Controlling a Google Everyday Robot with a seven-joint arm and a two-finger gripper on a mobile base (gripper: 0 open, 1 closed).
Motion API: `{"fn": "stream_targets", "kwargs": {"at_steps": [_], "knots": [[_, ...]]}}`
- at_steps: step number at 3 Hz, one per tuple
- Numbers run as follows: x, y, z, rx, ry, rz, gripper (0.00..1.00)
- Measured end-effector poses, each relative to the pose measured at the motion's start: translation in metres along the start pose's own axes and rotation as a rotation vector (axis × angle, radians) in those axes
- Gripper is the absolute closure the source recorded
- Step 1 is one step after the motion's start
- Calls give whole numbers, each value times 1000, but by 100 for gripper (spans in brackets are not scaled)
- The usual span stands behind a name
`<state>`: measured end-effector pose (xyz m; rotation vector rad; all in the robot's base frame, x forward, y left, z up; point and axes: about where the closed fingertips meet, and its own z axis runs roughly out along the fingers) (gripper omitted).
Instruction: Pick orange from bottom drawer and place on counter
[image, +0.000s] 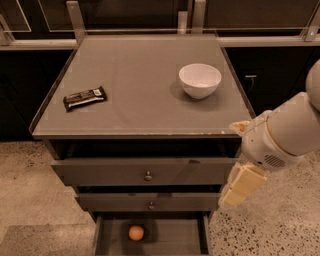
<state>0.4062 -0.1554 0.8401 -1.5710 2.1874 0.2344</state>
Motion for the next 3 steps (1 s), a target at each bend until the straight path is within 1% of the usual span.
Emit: {"fn": "stream_targets", "kwargs": {"at_steps": [1,2,3], "knots": [[4,31,-31,86,18,42,0],[15,43,-10,81,-45,65,0],[34,27,61,-25,-107,55,0]]}}
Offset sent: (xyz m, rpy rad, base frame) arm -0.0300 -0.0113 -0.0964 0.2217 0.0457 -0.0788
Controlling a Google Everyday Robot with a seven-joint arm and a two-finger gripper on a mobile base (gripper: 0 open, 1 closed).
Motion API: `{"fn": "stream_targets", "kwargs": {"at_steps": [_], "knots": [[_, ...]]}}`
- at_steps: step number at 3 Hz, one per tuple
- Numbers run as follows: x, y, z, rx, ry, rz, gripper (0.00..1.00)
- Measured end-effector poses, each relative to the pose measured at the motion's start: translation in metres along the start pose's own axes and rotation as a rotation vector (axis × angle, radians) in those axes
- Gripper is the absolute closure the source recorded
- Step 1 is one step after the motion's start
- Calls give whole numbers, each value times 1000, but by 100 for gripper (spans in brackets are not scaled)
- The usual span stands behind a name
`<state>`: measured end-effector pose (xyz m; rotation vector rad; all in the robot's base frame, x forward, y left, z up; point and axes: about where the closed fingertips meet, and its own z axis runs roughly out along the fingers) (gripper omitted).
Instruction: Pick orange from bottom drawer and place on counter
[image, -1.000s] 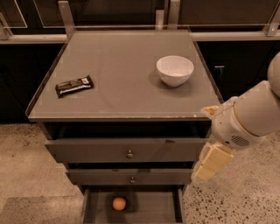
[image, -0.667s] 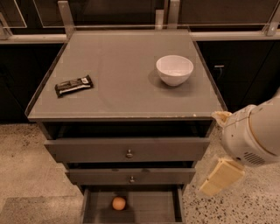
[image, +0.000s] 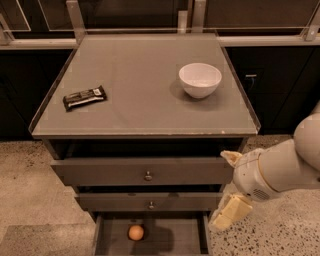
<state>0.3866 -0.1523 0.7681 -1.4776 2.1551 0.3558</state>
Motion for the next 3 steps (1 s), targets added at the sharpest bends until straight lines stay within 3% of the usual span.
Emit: {"fn": "stream_targets", "kwargs": {"at_steps": [1,2,3], "knots": [[23,-18,68,-99,-52,-6,0],[37,-14,92,-153,-63,23,0],[43,-10,82,-99,-43,58,0]]}}
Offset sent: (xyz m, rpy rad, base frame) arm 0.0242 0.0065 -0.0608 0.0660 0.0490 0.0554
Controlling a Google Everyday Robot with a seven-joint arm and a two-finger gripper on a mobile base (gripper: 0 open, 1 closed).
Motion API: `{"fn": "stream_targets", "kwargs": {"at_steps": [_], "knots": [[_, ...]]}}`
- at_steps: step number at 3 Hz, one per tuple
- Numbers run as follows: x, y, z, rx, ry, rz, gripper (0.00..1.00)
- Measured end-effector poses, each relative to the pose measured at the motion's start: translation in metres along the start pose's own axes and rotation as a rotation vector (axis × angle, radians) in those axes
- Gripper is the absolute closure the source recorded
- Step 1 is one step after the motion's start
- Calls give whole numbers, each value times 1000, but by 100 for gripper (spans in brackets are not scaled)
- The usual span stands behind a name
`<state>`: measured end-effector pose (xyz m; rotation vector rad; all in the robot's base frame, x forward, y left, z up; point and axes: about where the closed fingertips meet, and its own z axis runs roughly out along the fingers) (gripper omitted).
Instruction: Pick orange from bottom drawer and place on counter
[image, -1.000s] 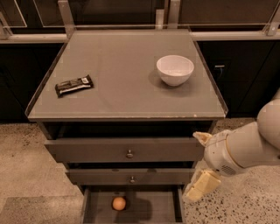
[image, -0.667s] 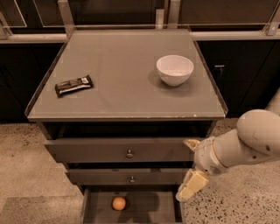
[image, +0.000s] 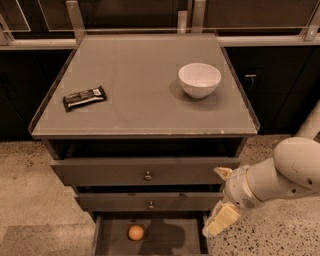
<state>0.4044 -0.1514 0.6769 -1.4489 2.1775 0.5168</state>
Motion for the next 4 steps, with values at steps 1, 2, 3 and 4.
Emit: {"fn": "stream_targets", "kwargs": {"at_steps": [1,2,3,4], "knots": [[24,10,6,28,-25,109,0],[46,10,35,38,-77,169,0],[71,5,108,-3,-191,145,0],[70,6,105,6,-189,142,0]]}}
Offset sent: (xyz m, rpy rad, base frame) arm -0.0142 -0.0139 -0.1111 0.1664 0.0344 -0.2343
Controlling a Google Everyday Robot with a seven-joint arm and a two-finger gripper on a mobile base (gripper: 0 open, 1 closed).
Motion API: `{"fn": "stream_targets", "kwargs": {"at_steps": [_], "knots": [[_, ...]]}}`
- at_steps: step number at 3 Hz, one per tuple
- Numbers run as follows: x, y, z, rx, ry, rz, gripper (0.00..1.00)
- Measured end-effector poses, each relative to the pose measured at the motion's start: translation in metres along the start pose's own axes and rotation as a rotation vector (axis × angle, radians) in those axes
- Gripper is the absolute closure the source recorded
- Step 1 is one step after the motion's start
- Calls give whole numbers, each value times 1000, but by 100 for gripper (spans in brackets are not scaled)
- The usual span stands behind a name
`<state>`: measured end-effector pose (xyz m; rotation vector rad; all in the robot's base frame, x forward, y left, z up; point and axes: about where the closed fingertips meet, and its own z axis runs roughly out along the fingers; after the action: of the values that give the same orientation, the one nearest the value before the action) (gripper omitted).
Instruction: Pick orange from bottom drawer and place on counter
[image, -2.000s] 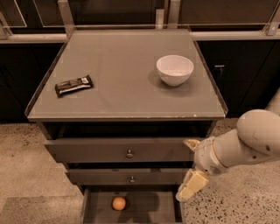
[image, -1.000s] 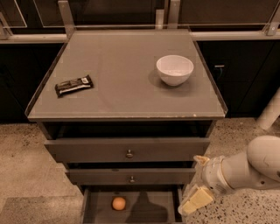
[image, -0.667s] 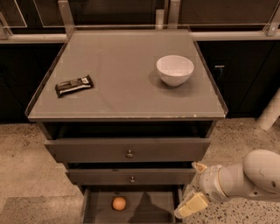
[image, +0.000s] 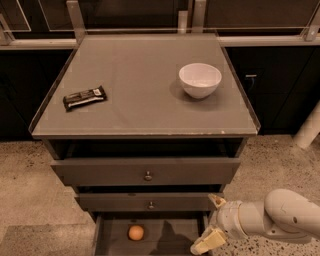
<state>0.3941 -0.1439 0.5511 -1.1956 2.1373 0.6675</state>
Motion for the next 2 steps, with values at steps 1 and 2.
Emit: {"fn": "stream_targets", "kwargs": {"at_steps": [1,2], "knots": [[28,-5,13,26,-30,52,0],[65,-21,49,62,-99,95,0]]}}
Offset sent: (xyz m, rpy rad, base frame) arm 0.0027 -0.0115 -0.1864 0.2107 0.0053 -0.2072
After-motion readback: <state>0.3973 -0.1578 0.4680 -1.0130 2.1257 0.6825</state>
